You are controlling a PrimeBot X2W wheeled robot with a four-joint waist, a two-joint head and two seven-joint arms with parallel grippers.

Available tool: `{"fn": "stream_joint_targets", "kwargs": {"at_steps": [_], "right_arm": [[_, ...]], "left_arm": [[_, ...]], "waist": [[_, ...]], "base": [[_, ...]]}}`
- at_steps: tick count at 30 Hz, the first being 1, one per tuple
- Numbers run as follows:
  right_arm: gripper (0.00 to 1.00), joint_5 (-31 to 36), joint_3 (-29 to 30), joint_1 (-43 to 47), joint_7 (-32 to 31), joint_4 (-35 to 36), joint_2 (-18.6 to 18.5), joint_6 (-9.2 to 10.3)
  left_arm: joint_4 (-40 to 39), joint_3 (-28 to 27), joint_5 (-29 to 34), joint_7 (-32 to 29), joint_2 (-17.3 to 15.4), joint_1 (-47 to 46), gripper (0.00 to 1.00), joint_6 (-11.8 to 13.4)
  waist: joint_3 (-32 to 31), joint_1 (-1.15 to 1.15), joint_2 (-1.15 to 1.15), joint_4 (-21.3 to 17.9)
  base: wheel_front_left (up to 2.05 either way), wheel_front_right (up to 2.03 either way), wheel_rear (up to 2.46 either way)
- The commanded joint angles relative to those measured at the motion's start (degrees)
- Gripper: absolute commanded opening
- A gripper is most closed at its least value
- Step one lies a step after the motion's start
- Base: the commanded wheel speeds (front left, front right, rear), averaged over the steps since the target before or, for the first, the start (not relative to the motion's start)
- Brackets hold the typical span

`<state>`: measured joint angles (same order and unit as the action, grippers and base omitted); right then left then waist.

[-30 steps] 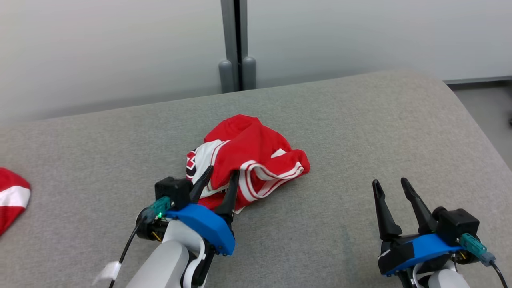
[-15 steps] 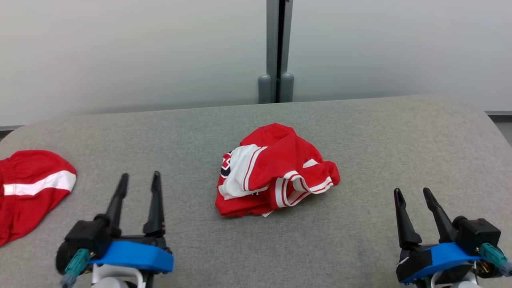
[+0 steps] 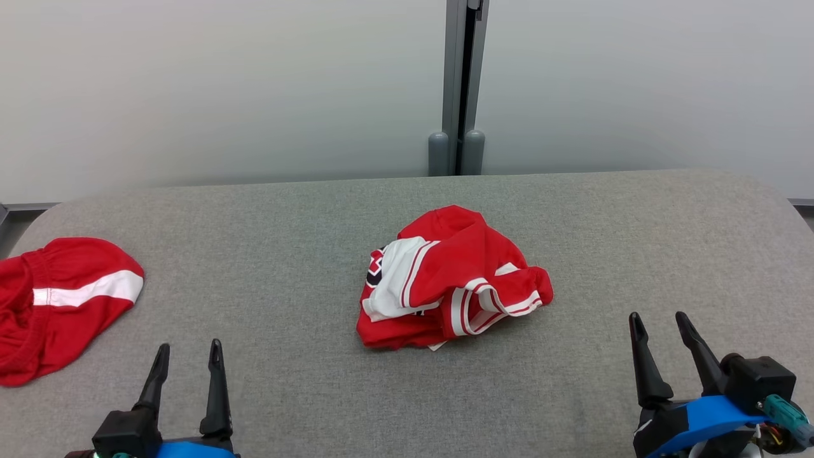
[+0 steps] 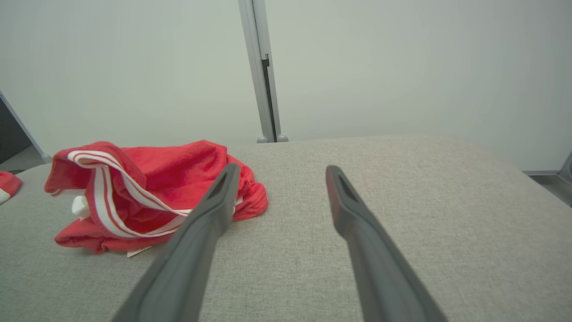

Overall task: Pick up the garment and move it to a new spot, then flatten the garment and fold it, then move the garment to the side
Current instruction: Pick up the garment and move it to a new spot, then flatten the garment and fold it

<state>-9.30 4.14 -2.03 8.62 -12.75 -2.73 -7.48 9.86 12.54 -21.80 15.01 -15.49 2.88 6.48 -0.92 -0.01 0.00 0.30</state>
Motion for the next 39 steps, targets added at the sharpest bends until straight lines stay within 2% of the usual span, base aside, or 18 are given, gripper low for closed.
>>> {"fn": "stream_joint_targets", "kwargs": {"at_steps": [1,30,34,39], "right_arm": [[1.00,-0.2,-0.2,0.8,-0.3,0.1,-0.3,-0.03],[1.00,-1.6,-3.0,0.2,0.2,-1.3,-0.3,-0.03],[1.00,-2.6,-5.9,-1.5,-0.4,-1.6,-0.3,-0.03],[1.00,-0.7,-12.4,-6.9,-2.2,-4.8,-0.3,-0.03]], "left_arm": [[0.6,0.2,0.1,-0.5,-0.3,0.7,1.00,0.1],[-0.8,1.3,-1.2,-1.4,-0.7,-0.2,1.00,0.4],[-1.4,1.7,-1.1,-1.8,-0.7,-0.3,1.00,0.5],[-2.2,2.4,-0.9,-2.3,-0.4,-1.1,1.00,0.6]], "waist": [[-0.2,0.01,0.00,0.1],[-0.1,0.01,0.00,1.6],[0.4,0.01,0.00,2.2],[1.5,0.01,0.00,3.4]], "base": [[0.00,0.00,0.00],[0.00,0.00,0.00],[0.00,0.00,0.00],[0.00,0.00,0.00]]}}
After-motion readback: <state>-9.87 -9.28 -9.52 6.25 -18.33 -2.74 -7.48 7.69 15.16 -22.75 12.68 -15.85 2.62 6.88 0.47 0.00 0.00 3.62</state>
